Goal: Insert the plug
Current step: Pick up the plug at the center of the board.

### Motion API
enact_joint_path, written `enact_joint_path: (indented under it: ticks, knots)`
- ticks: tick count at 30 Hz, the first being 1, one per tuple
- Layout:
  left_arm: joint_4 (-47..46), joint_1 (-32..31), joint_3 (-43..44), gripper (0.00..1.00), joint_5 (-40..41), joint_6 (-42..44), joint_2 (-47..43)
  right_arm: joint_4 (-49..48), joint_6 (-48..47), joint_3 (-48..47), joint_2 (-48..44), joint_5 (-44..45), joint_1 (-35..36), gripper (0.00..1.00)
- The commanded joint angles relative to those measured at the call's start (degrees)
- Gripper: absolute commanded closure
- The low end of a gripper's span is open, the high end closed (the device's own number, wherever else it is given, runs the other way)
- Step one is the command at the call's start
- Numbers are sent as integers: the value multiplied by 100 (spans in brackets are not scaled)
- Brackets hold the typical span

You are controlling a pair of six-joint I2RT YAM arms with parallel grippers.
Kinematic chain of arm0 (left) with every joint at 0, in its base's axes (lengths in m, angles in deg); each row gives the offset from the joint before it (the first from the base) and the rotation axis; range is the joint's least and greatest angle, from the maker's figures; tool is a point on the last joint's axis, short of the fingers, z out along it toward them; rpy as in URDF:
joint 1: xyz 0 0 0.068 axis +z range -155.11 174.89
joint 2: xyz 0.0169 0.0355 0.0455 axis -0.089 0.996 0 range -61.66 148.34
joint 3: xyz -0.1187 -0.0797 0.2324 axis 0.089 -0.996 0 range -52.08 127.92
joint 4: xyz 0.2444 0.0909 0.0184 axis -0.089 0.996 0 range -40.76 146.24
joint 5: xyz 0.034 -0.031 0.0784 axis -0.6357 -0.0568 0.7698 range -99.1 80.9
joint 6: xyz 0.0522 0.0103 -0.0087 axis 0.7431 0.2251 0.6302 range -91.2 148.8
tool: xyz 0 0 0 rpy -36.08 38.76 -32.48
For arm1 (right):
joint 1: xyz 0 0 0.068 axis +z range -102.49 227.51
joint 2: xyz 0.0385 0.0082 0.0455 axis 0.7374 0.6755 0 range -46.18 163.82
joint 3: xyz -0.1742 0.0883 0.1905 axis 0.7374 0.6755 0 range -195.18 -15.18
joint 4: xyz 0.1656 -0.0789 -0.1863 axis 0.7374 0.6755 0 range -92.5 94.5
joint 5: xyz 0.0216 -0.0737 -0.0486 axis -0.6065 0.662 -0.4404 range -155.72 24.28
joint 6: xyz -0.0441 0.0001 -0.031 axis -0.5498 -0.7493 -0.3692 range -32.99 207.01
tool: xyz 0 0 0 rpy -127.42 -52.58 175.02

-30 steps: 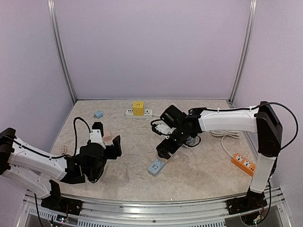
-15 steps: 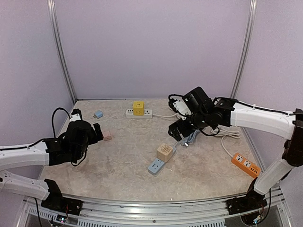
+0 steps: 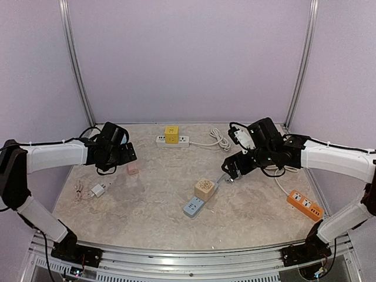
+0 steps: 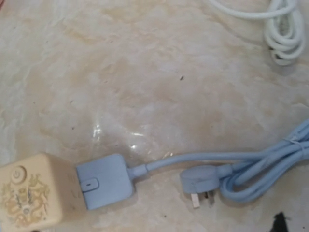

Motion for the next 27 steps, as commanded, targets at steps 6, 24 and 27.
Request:
enact_joint_path:
  ticks: [6,24,27]
  knots:
    - [1498,748,1404,1,-1445,-8,1323,-429,161,358,-684,111,-97,2]
    - [2341,715,2916,8,-1827,478,2945,-402,190,365,-1059,19,-91,4]
    - [2529,653,3118,9,-1770,508,3166,-377,186,364,-1098,47,-97,4]
